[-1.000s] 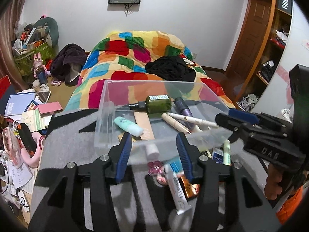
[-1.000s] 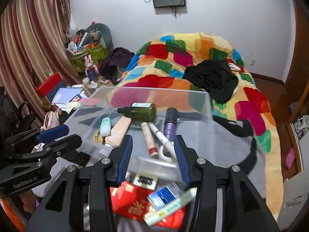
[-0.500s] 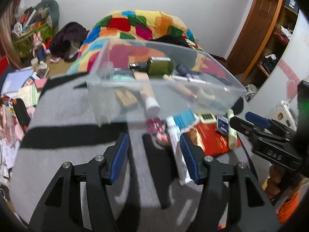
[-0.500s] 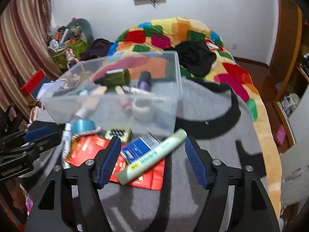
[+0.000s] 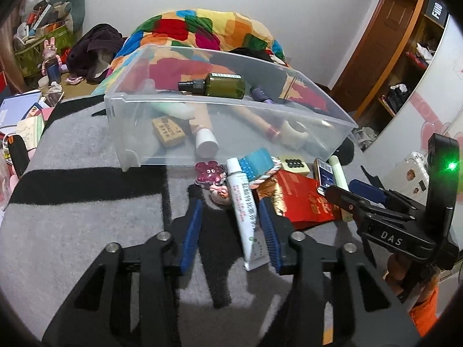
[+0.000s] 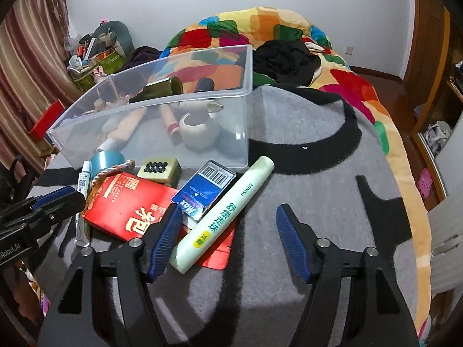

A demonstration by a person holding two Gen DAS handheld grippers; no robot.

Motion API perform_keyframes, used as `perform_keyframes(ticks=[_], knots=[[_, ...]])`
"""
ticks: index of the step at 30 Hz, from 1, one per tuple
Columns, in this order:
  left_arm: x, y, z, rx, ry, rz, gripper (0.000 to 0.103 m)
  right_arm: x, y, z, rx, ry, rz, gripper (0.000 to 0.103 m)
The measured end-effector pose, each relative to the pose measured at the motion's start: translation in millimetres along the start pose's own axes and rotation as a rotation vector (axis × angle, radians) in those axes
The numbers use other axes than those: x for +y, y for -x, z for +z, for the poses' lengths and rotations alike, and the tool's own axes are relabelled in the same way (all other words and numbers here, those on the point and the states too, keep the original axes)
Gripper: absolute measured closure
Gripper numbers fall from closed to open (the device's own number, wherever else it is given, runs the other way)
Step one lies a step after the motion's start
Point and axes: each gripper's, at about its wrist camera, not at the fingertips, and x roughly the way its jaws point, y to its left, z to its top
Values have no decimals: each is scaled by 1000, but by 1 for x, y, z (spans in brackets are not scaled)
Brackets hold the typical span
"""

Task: Organize objects
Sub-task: 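Release the mint bottle and white pen into the box, withdraw both grippers, then grasp the white toothpaste tube with the left gripper while the right grasps the pale green tube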

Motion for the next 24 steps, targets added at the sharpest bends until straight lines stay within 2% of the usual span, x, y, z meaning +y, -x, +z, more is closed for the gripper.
perform_keyframes(ticks=[1,6,9,14,16,19,24], knots=[[-1,2,-1,-2,-2,-7,69,-1,1,-1,-2,2,1,49],[-4,9,-8,-2,-19,-20,73,-5,8,-6,-9,22,-7,77],[-1,9,-8,3,-15,-31,73,-11,12,-9,-11,22,-12,86],[0,-5,3,42,23,-102,75,-12,14,-12,-22,35,-26,88],[0,-9,3,46,30,-109,77,-12,15,-13,-28,39,-38,89],[3,-10,3,52,51,-144,84,-16,17,-14,-30,27,-21,89],[-2,7,0,16,20,-112,90,-20,25,-16,-49,24,-30,89]])
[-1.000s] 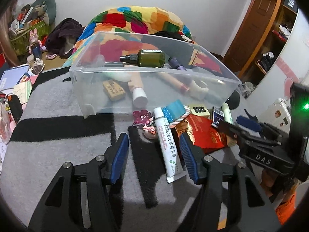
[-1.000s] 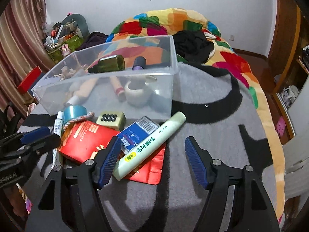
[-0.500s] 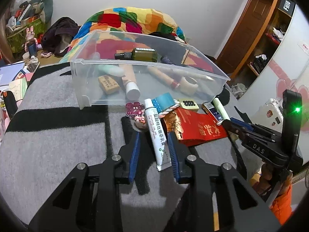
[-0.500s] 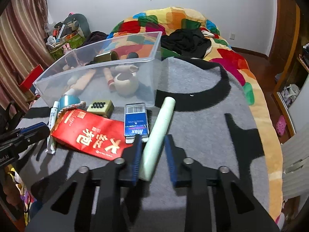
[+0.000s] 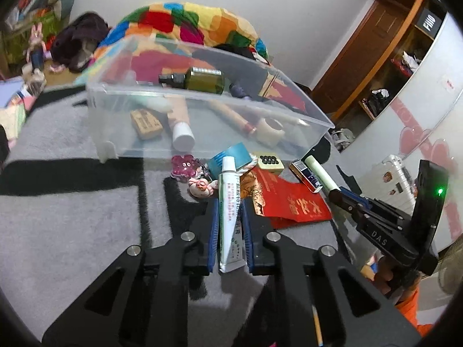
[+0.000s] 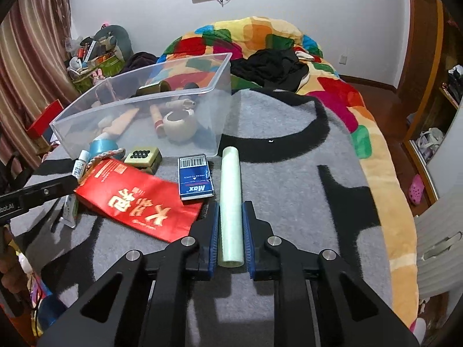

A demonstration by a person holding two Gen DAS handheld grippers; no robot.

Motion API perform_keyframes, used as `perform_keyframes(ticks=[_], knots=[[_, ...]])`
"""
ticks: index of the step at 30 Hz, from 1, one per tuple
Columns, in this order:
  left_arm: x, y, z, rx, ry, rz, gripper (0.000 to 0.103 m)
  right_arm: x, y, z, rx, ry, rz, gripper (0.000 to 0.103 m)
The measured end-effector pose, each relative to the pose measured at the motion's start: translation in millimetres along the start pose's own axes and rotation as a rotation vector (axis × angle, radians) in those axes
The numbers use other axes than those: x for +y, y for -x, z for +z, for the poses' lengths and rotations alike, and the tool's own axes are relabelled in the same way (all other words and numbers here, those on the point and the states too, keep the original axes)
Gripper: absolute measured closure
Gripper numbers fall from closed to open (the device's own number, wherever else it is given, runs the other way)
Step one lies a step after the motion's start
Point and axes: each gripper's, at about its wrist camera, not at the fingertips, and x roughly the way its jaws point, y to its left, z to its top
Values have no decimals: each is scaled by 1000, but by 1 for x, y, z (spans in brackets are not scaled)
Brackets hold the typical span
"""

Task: Organize objects
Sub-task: 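Grasp the white toothpaste tube with the left gripper while the right grasps the pale green tube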

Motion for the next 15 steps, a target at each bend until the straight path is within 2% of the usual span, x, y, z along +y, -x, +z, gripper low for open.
perform_keyframes(ticks=[1,2,3,9,15], knots=[[-2,5,0,-12,-13,4,91,-1,2,0,-3,-1,1,89],[-4,9,0,-18,-22,2,99,-1,4,-1,-6,-1,2,89],[-5,13,-1,-22,-32,1,100,-1,6,-2,-7,2,4,89],[-6,33,-9,-47,-76,38,100,-1,14,-13,1,35,-10,89],[0,22,-18,19,-79,59,96,-7,17,-22,13,45,-14,89]])
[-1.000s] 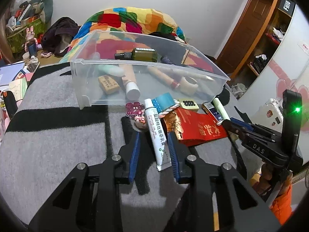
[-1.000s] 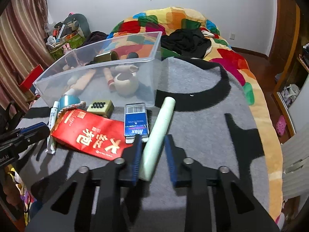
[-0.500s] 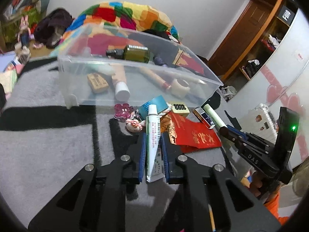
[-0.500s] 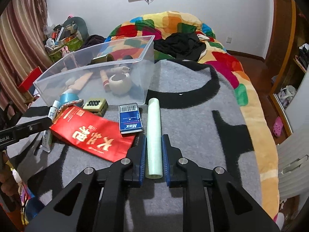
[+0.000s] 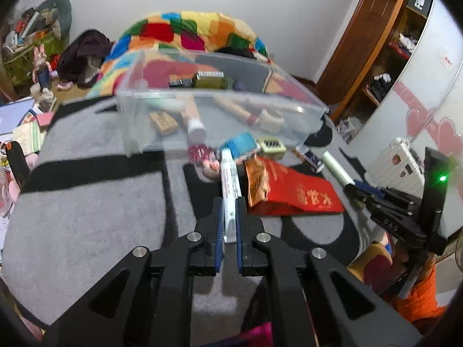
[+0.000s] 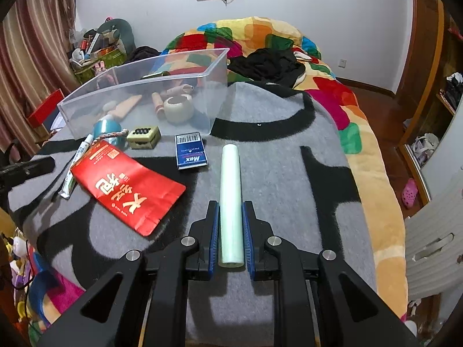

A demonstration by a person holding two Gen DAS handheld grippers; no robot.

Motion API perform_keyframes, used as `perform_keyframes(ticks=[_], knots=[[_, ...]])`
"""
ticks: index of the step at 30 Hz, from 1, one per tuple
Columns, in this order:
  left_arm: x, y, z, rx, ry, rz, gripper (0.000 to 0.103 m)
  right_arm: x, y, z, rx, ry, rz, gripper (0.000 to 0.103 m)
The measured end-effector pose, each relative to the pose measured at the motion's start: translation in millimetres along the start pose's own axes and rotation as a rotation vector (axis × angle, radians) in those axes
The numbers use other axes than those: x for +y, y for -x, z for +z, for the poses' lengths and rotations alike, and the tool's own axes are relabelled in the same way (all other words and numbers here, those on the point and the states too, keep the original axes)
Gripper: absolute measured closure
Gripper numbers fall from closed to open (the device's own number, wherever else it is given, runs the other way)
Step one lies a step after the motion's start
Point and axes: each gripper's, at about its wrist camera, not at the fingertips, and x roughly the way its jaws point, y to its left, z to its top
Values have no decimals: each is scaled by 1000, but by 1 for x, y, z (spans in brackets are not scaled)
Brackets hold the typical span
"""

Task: Organize objects
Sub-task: 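Grasp the white toothpaste tube with the left gripper while the right grasps the pale green tube, then carry the toothpaste tube with the left gripper while the right carries the green tube into the box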

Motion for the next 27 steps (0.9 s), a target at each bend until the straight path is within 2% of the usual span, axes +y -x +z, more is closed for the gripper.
perform_keyframes(ticks=[2,6,11,14,16,18,20,27], knots=[[-3,-11,0,27,-2,-1,95,1,0,-1,6,7,7,89],[-6,-24,4,39,-6,19,83,3,2,-3,9,22,2,89],[-5,-37,12,64,5,27,82,4,0,-3,11,25,-2,85],[-7,-40,14,48,-1,45,82,6,-1,-4,0,31,-12,84],[-9,-40,12,35,-11,56,87,8,-2,-4,-10,36,-22,84],[-12,-38,9,17,-28,70,87,7,-2,-4,-19,31,-27,89],[-15,-32,5,-2,-43,80,87,5,-1,-4,-20,19,-22,89],[-11,-5,8,-61,-20,55,87,-1,18,5,-91,-30,-7,89]])
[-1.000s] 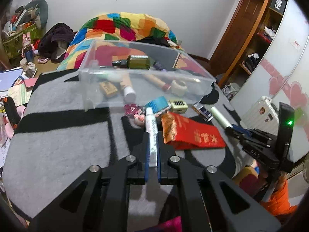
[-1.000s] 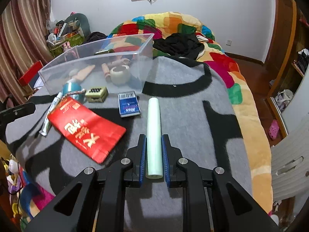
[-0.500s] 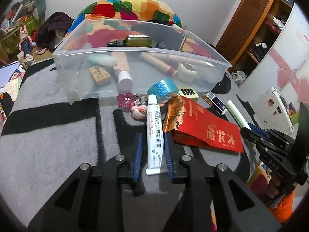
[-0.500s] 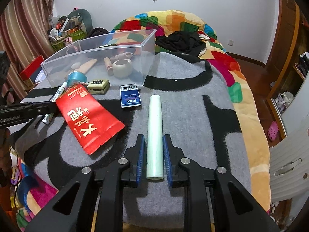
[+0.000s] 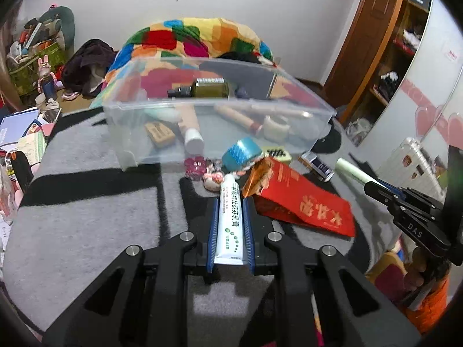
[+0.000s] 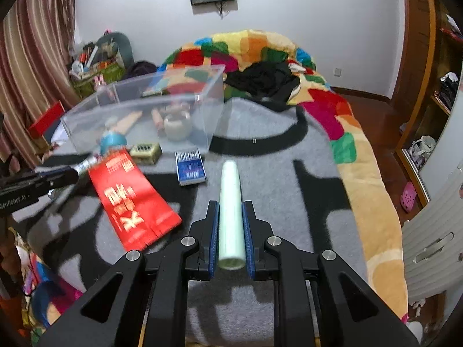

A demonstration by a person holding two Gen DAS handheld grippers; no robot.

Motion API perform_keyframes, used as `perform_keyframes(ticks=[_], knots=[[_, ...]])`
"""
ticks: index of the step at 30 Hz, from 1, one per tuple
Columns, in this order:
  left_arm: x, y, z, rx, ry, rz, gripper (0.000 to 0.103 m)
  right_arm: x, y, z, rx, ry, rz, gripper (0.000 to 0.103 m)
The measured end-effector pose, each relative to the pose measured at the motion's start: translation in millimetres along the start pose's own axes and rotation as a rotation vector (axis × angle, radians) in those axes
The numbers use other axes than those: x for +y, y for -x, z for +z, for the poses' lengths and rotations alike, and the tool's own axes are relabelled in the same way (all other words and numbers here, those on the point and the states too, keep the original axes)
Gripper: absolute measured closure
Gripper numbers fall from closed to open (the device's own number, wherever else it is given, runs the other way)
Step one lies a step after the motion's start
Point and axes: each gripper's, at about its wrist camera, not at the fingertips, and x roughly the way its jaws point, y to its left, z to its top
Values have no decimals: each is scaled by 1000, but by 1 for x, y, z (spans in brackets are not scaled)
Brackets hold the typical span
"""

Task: Organize objects
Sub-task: 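Carry the toothpaste tube with the left gripper while the right carries the green tube into the box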

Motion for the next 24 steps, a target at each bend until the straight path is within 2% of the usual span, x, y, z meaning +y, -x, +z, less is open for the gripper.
perform_keyframes(ticks=[8,15,19,24], knots=[[-5,36,22,-117,-18,-5,87,14,23,32,-108,-3,62,89],[2,48,47,-190,-4,6,87,35,29,63,-185,30,99,89],[15,35,63,-176,27,23,87,48,21,81,-196,39,144,89],[38,6,78,-116,83,56,87,72,-13,98,-119,67,239,89]])
